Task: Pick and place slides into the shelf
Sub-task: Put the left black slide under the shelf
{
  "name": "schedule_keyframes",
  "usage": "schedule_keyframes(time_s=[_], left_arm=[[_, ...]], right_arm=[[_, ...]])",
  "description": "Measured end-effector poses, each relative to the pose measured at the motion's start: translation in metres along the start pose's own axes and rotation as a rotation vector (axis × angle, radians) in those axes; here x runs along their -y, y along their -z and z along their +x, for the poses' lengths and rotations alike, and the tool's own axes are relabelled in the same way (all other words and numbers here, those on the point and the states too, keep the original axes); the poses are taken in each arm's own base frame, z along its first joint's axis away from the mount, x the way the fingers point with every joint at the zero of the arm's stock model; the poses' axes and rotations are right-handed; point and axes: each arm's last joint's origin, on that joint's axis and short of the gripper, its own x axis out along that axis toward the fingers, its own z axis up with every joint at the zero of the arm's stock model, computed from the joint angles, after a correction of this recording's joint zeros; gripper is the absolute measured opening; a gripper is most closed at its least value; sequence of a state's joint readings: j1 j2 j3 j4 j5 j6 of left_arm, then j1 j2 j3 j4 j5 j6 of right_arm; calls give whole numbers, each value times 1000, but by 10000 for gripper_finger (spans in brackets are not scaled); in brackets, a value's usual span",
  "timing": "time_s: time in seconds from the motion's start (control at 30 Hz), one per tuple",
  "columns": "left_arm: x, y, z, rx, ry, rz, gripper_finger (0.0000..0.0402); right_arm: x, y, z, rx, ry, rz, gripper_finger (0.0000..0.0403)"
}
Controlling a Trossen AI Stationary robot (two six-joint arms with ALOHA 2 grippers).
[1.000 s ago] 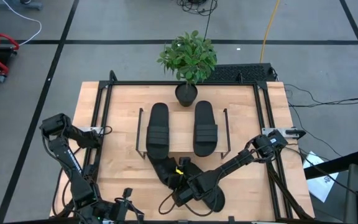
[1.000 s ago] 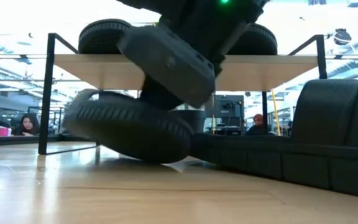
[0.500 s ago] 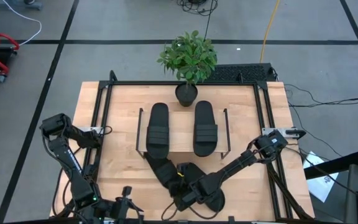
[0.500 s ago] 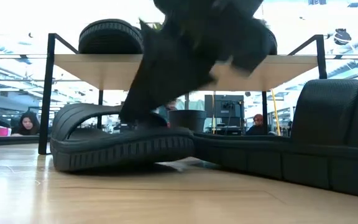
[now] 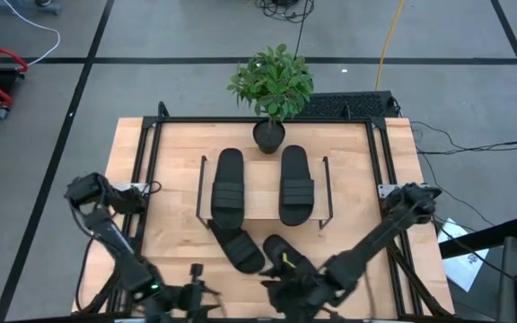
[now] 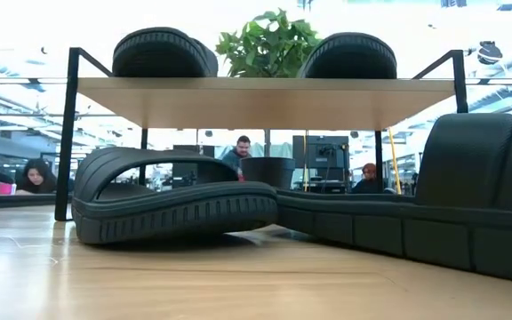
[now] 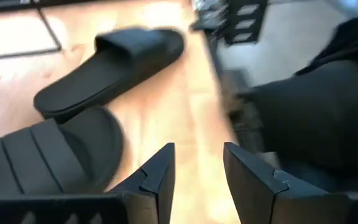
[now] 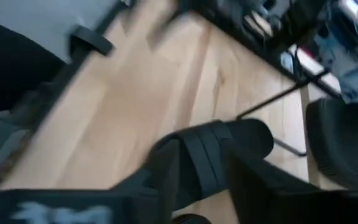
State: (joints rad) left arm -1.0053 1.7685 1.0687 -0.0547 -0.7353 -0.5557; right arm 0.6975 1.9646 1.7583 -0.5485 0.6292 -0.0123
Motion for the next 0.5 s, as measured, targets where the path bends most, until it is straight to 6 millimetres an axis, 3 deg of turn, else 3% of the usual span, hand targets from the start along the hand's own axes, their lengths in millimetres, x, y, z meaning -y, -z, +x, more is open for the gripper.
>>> schedule_keyframes(time_s=[0.07, 0.13, 0.2, 0.3, 0.5], left_arm=[[-6, 4, 18, -12, -41, 15, 136], [-14, 6, 34, -11, -89, 8, 136], [-23, 8, 45, -28, -135, 23, 136], [-32, 9, 57, -59, -155, 70, 136], [-34, -7, 59, -74, -179, 141, 136]], right_arm=[[0, 0, -16, 27, 37, -2, 40], [1, 4, -33, 43, 135, -6, 13], [2, 15, -47, 36, 225, 0, 13], [0, 40, -64, 49, 227, 8, 5], [-9, 97, -87, 302, 0, 115, 1]])
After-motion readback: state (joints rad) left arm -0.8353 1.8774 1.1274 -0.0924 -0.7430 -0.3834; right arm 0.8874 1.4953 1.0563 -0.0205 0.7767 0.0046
